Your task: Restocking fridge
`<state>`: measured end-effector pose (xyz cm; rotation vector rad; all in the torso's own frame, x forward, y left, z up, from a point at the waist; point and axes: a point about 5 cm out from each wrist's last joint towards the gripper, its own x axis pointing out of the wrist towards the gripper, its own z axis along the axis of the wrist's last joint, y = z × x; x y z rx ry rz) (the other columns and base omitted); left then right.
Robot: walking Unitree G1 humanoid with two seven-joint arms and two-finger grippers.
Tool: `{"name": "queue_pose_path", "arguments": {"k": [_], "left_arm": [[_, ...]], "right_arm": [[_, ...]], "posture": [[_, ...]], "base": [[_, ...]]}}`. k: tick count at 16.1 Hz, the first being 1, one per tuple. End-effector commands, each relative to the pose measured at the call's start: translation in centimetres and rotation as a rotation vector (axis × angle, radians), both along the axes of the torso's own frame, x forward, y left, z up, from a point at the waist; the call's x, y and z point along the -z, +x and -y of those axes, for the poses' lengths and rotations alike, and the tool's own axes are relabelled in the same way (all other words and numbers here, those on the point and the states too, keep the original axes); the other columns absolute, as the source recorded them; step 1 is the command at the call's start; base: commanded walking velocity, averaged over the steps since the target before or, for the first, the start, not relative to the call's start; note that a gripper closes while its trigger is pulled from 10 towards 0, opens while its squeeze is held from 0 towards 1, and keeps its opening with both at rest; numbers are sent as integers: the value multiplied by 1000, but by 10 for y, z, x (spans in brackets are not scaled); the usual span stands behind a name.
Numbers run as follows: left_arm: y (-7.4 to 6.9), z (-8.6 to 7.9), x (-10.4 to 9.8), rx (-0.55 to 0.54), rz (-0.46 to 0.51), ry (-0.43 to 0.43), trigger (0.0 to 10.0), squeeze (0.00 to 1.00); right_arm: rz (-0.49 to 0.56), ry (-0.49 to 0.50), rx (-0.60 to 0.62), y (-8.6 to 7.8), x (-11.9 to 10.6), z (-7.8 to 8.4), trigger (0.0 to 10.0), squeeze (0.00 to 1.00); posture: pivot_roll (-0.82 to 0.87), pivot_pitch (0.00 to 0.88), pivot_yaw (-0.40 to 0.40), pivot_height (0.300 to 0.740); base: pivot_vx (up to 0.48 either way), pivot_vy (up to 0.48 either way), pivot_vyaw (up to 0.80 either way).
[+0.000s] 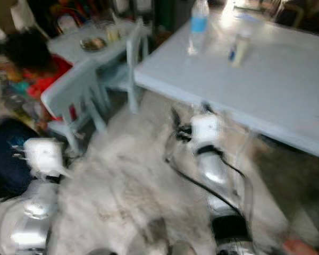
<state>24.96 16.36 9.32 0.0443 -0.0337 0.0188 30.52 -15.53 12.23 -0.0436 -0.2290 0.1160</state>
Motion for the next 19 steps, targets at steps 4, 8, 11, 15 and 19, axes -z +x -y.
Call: {"name": "queue_pose_path", "arguments": {"k": [4,8,11,15,19], "left_arm": [[3,-13,-2,-33,2,9,10000,0],[6,-9,-5,-32,15,-11,10000,0],[7,-8,-6,-29,17,-18,10000,0],[8,-10,-7,-37,24,-15,10000,0],[10,-14,-8,-53,25,-17,10000,0]], "right_arm": [[72,111,-1,-3,-21,-12,10000,0],[37,104,28,-8,-12,-6,10000,0],[9,110,43,-7,-12,-1,10000,0],[4,69,24,-6,-11,-6,10000,0],[11,48,-9,-7,-12,-9,10000,0]], "posture": [[-38,65,36,740],[-43,67,35,740],[-45,68,33,740],[-39,68,29,740],[-36,66,28,740]], "base": [[437,0,0],[467,0,0],[465,0,0],[465,0,0],[463,0,0]]}}
